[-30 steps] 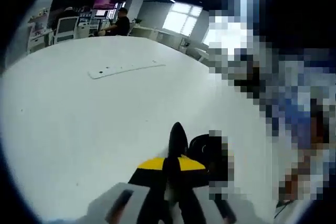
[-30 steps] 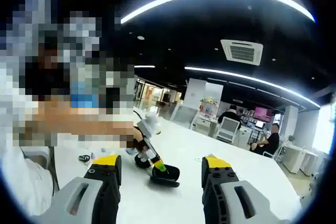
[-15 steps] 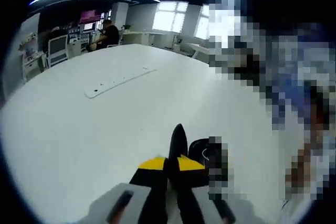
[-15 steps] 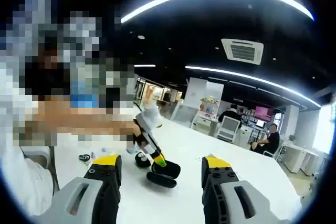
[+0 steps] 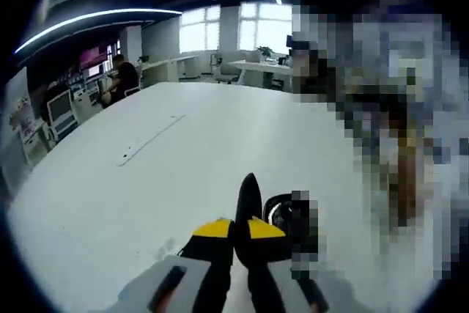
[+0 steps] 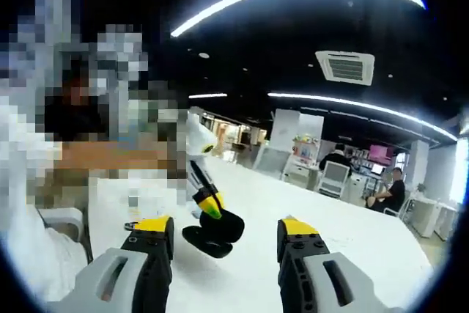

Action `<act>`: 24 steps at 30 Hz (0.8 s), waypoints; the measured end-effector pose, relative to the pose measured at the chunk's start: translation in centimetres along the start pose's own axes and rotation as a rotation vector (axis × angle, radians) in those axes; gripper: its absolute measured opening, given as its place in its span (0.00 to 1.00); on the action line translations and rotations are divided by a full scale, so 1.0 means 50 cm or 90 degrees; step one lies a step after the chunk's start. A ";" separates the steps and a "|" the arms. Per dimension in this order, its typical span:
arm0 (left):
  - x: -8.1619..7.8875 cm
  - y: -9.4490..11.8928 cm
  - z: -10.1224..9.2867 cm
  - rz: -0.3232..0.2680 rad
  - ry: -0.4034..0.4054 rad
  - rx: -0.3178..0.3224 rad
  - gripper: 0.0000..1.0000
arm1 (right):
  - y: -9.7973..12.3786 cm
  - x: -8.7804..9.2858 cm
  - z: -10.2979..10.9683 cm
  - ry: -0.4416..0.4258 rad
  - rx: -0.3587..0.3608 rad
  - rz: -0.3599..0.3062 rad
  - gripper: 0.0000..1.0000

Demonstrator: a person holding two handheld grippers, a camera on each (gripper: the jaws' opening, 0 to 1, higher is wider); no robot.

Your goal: Pick up the earbuds from the table and place the earbuds into the earbud case

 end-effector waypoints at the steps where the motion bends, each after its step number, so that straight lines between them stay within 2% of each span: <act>1: 0.001 0.009 -0.011 -0.004 -0.009 0.007 0.07 | -0.004 0.004 0.005 -0.014 -0.017 -0.002 0.57; 4: 0.004 0.030 -0.035 -0.005 -0.033 0.022 0.07 | -0.019 0.018 0.010 -0.046 -0.039 -0.011 0.57; 9: 0.008 0.047 -0.068 -0.002 -0.076 0.049 0.07 | -0.050 0.062 0.027 -0.130 -0.090 0.003 0.54; 12: 0.004 0.055 -0.081 -0.004 -0.103 0.072 0.07 | -0.065 0.087 0.036 -0.159 -0.106 0.020 0.53; 16: -0.004 0.065 -0.103 -0.007 -0.124 0.095 0.07 | -0.074 0.104 0.049 -0.221 -0.118 0.041 0.44; 20: -0.016 0.072 -0.132 -0.008 -0.147 0.121 0.07 | -0.084 0.109 0.063 -0.245 -0.136 0.043 0.34; 22: -0.023 0.074 -0.143 -0.007 -0.152 0.127 0.07 | -0.088 0.114 0.075 -0.248 -0.149 0.051 0.33; 24: -0.029 0.075 -0.152 -0.011 -0.155 0.135 0.07 | -0.088 0.117 0.098 -0.256 -0.184 0.049 0.32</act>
Point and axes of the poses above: the point that each gripper's makers call its tool centre point, and the gripper's own axes: y roughly backward along the fingers, z roughly to its left, x roughly out of its underside, the point moved 6 cm from there along y, roughly backward along the fingers, and after that the axes turned 13 degrees about -z, right-handed, at the moved point
